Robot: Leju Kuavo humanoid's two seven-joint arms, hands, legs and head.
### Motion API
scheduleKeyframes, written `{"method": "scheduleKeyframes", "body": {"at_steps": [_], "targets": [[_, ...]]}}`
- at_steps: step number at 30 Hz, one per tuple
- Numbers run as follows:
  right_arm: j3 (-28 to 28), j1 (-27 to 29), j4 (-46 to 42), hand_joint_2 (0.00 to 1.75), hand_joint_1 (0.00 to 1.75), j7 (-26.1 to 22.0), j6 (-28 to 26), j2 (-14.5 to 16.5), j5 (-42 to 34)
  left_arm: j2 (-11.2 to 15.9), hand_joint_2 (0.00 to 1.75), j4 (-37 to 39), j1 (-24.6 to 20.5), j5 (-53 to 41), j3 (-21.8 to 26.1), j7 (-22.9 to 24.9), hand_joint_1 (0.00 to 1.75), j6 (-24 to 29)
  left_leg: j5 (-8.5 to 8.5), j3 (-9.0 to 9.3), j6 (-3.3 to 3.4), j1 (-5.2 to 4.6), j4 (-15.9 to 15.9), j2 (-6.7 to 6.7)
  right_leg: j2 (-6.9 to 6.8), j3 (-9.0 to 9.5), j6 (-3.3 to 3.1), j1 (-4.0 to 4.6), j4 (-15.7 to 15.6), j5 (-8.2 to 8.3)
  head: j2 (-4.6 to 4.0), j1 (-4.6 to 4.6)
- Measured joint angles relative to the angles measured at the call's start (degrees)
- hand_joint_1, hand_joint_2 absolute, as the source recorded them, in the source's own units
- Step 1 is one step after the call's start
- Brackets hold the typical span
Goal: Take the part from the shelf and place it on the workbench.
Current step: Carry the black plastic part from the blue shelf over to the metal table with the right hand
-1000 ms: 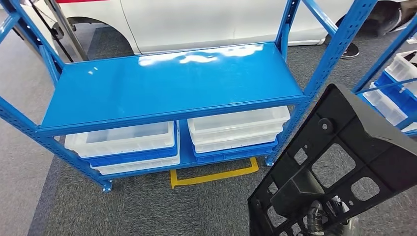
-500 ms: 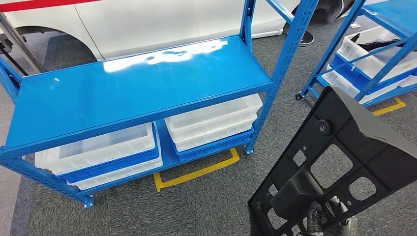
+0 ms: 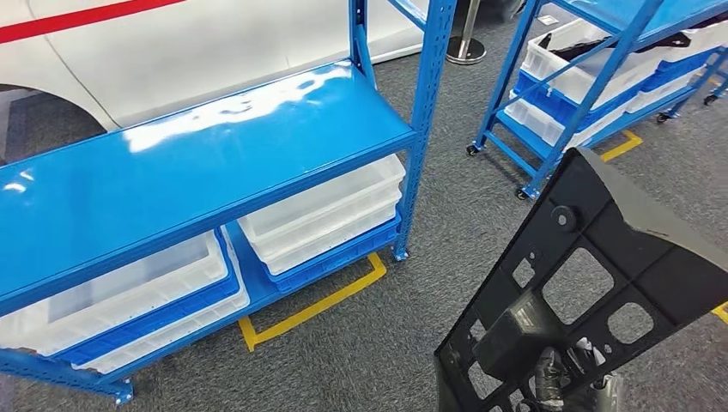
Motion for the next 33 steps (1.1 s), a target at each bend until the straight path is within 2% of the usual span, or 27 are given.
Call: {"method": "scheduleKeyframes", "body": {"at_steps": [1, 2, 3, 4, 5, 7, 8, 9, 10, 11, 12, 13, 15, 16, 17, 19, 20, 22, 24, 25, 26, 27, 28, 29, 30, 31, 33], "targets": [[0.01, -0.06, 0.01, 1.75, 1.75, 0.02, -0.03, 0.00, 0.01, -0.01, 0.00, -0.01, 0.01, -0.18, 0.20, 0.02, 0.00, 0.01, 0.71, 0.93, 0.12, 0.08, -2.40, -1.35, 0.69, -0.36, 0.31, -0.01, 0.33, 0.01, 0.00, -0.01], [0.01, -0.09, 0.01, 1.75, 1.75, 0.04, -0.04, 0.00, 0.02, -0.01, 0.00, -0.02, 0.01, -0.32, 0.34, 0.07, 0.00, 0.03, 0.70, 1.23, 0.27, 0.10, -3.48, -2.32, 1.34, -0.80, 0.68, -0.01, 0.56, 0.10, 0.00, 0.00], [0.01, -0.09, 0.02, 1.75, 1.75, 0.07, -0.09, 0.00, 0.02, -0.02, 0.00, -0.02, 0.00, -0.40, 0.45, 0.11, 0.00, 0.05, 0.58, 1.26, 0.47, -0.01, -3.71, -2.32, 2.05, -1.19, 1.11, -0.03, 0.65, 0.32, 0.00, -0.01], [0.00, -0.04, 0.02, 1.75, 1.75, 0.08, -0.13, 0.00, 0.01, -0.08, 0.00, -0.03, -0.02, -0.50, 0.52, 0.16, 0.00, 0.06, 0.66, 1.22, 0.83, 0.01, -3.80, -1.64, 2.66, -1.48, 1.51, -0.12, 0.58, 0.55, 0.00, -0.01], [-0.01, 0.04, 0.02, 1.75, 1.75, 0.07, -0.18, 0.00, -0.01, -0.14, 0.00, -0.04, -0.06, -0.61, 0.62, 0.19, 0.00, 0.07, 0.89, 1.28, 1.23, 0.07, -4.04, -0.91, 2.23, -1.72, 1.86, -0.09, 0.78, 0.49, 0.00, 0.05], [-0.02, 0.00, 0.02, 1.75, 1.75, 0.05, -0.22, -0.01, -0.04, -0.27, 0.00, -0.09, -0.08, -0.80, 0.79, 0.19, 0.00, 0.07, 1.31, 1.39, 2.06, 0.21, -4.52, 0.73, -0.66, -3.11, 2.45, 0.02, 3.61, -1.37, 0.00, 0.23], [-0.02, -0.07, 0.04, 1.75, 1.75, 0.04, -0.22, -0.02, -0.06, -0.28, 0.00, -0.11, -0.04, -0.86, 0.85, 0.19, 0.00, 0.07, 1.37, 1.40, 2.29, 0.07, -4.58, 1.58, -2.50, -4.49, 2.70, 0.01, 6.67, -3.19, 0.00, 0.33], [-0.02, -0.15, 0.09, 1.75, 1.75, 0.04, -0.22, -0.02, -0.07, -0.27, 0.00, -0.13, 0.03, -0.89, 0.91, 0.19, 0.00, 0.07, 1.36, 1.35, 2.43, -0.07, -4.59, 2.46, -3.49, -6.22, 2.94, -0.08, 10.42, -5.10, 0.00, 0.38], [-0.03, -0.19, 0.17, 1.75, 1.75, 0.04, -0.23, -0.02, -0.08, -0.27, 0.00, -0.15, 0.09, -0.94, 1.02, 0.19, 0.00, 0.07, 1.31, 1.32, 2.46, -0.20, -4.58, 3.37, -3.86, -7.78, 3.10, -0.20, 13.81, -6.46, 0.00, 0.38], [-0.04, -0.19, 0.27, 1.75, 1.75, 0.04, -0.24, -0.02, -0.08, -0.26, 0.00, -0.18, 0.10, -0.98, 1.18, 0.19, 0.00, 0.07, 1.25, 1.33, 2.48, -0.28, -4.57, 4.24, -4.00, -8.61, 3.18, -0.28, 15.77, -6.87, 0.00, 0.38], [-0.05, -0.17, 0.35, 1.75, 1.75, 0.04, -0.24, -0.02, -0.09, -0.26, 0.00, -0.21, 0.04, -1.02, 1.36, 0.19, 0.00, 0.07, 1.18, 1.39, 2.48, -0.33, -4.56, 5.01, -4.12, -8.37, 3.17, -0.30, 15.61, -6.19, 0.00, 0.38], [-0.07, -0.17, 0.41, 1.75, 1.75, 0.04, -0.25, -0.02, -0.09, -0.28, 0.00, -0.24, -0.05, -1.05, 1.54, 0.19, 0.00, 0.07, 1.07, 1.54, 2.43, -0.37, -4.56, 5.69, -4.39, -6.94, 3.04, -0.27, 13.19, -4.60, 0.00, 0.38], [-0.07, -0.22, 0.43, 1.75, 1.75, 0.05, -0.25, -0.02, -0.08, -0.34, 0.00, -0.25, -0.23, -1.07, 1.74, 0.19, 0.00, 0.06, 0.78, 1.93, 2.18, -0.53, -4.57, 6.81, -6.30, -2.43, 2.29, 0.21, 5.15, -1.43, 0.00, 0.38], [-0.07, -0.26, 0.42, 1.75, 1.75, 0.04, -0.25, -0.02, -0.08, -0.37, 0.00, -0.25, -0.26, -1.07, 1.79, 0.19, 0.00, 0.05, 0.65, 2.09, 1.96, -0.64, -4.59, 7.27, -7.17, -0.84, 1.80, 0.55, 2.16, -0.64, 0.00, 0.38], [-0.07, -0.27, 0.40, 1.75, 1.75, 0.04, -0.25, -0.02, -0.10, -0.39, 0.00, -0.25, -0.30, -1.07, 1.82, 0.19, 0.00, 0.05, 0.54, 2.22, 1.71, -0.73, -4.62, 7.73, -7.75, -0.05, 1.37, 0.88, 0.49, -0.43, 0.00, 0.38], [-0.08, -0.22, 0.39, 1.75, 1.75, 0.02, -0.25, -0.02, -0.14, -0.40, 0.00, -0.26, -0.43, -1.08, 1.86, 0.19, 0.00, 0.05, 0.48, 2.50, 1.17, -0.88, -4.85, 8.69, -7.08, -0.16, 0.77, 1.14, 0.02, -0.47, 0.00, 0.38], [-0.09, -0.15, 0.39, 1.75, 1.75, 0.01, -0.25, -0.01, -0.15, -0.39, 0.00, -0.28, -0.51, -1.08, 1.87, 0.19, 0.00, 0.05, 0.24, 2.63, 0.88, -0.85, -4.83, 8.59, -6.57, -0.06, 0.49, 0.97, -0.37, -0.27, 0.00, 0.38], [-0.08, -0.15, 0.39, 1.75, 1.75, 0.01, -0.25, 0.00, -0.15, -0.36, 0.00, -0.37, -0.55, -1.09, 1.88, 0.18, 0.00, 0.05, -1.58, 1.89, 0.39, -0.80, -2.64, 6.32, -5.57, 0.32, -0.20, 0.52, -1.32, 0.23, 0.00, 0.35], [-0.05, -0.25, 0.40, 1.75, 1.75, 0.01, -0.24, 0.00, -0.15, -0.34, 0.00, -0.43, -0.41, -1.09, 1.89, 0.17, 0.00, 0.04, -5.20, -1.17, 0.12, -0.70, 4.04, 3.64, -4.54, 0.44, -0.57, 0.31, -1.65, 0.46, 0.00, 0.34], [-0.05, -0.29, 0.42, 1.75, 1.75, 0.02, -0.23, 0.00, -0.15, -0.34, 0.00, -0.43, -0.30, -1.09, 1.89, 0.18, 0.00, 0.04, -6.68, -3.04, 0.01, -0.70, 7.86, 3.22, -3.91, 0.36, -0.61, 0.33, -1.56, 0.47, 0.00, 0.34], [-0.05, -0.28, 0.43, 1.75, 1.75, 0.02, -0.24, 0.00, -0.15, -0.34, 0.00, -0.43, -0.18, -1.09, 1.90, 0.20, 0.00, 0.04, -7.22, -4.43, -0.09, -0.69, 10.50, 3.10, -3.19, 0.32, -0.62, 0.34, -1.42, 0.45, 0.00, 0.34], [-0.05, -0.27, 0.44, 1.75, 1.75, 0.02, -0.25, 0.00, -0.15, -0.33, 0.00, -0.43, -0.10, -1.09, 1.91, 0.21, 0.00, 0.04, -6.51, -4.89, -0.16, -0.67, 11.05, 3.05, -2.42, 0.30, -0.60, 0.32, -1.24, 0.40, 0.00, 0.34], [-0.05, -0.26, 0.45, 1.75, 1.75, 0.02, -0.25, 0.00, -0.15, -0.31, 0.00, -0.44, -0.06, -1.09, 1.92, 0.22, 0.00, 0.05, -4.67, -4.29, -0.20, -0.59, 9.28, 2.88, -1.60, 0.32, -0.52, 0.25, -1.01, 0.32, 0.00, 0.33], [-0.04, -0.26, 0.45, 1.75, 1.75, 0.02, -0.25, 0.00, -0.15, -0.28, 0.00, -0.45, -0.04, -1.09, 1.93, 0.23, 0.00, 0.05, -2.23, -2.84, -0.24, -0.44, 5.67, 2.29, -0.80, 0.32, -0.35, 0.16, -0.70, 0.18, 0.00, 0.33], [-0.05, -0.28, 0.45, 1.75, 1.75, 0.02, -0.25, 0.01, -0.15, -0.27, 0.00, -0.47, -0.03, -1.09, 1.93, 0.24, 0.00, 0.04, -0.46, -1.30, -0.26, -0.28, 1.95, 0.98, -0.07, 0.22, -0.11, 0.16, -0.31, 0.01, 0.00, 0.33], [-0.05, -0.31, 0.45, 1.75, 1.75, 0.02, -0.25, 0.01, -0.15, -0.26, 0.00, -0.48, -0.02, -1.10, 1.93, 0.24, 0.00, 0.04, 0.60, -0.10, -0.13, -0.13, -1.09, -0.30, 0.65, -0.05, 0.17, 0.16, 0.14, -0.12, 0.00, 0.34], [-0.05, -0.31, 0.45, 1.75, 1.75, 0.02, -0.24, 0.01, -0.15, -0.27, 0.00, -0.49, -0.01, -1.11, 1.93, 0.26, 0.00, 0.04, 0.63, 0.65, 0.38, -0.13, -3.24, -1.71, 1.90, -0.72, 0.86, 0.17, 0.60, -0.05, 0.00, 0.37]]}}
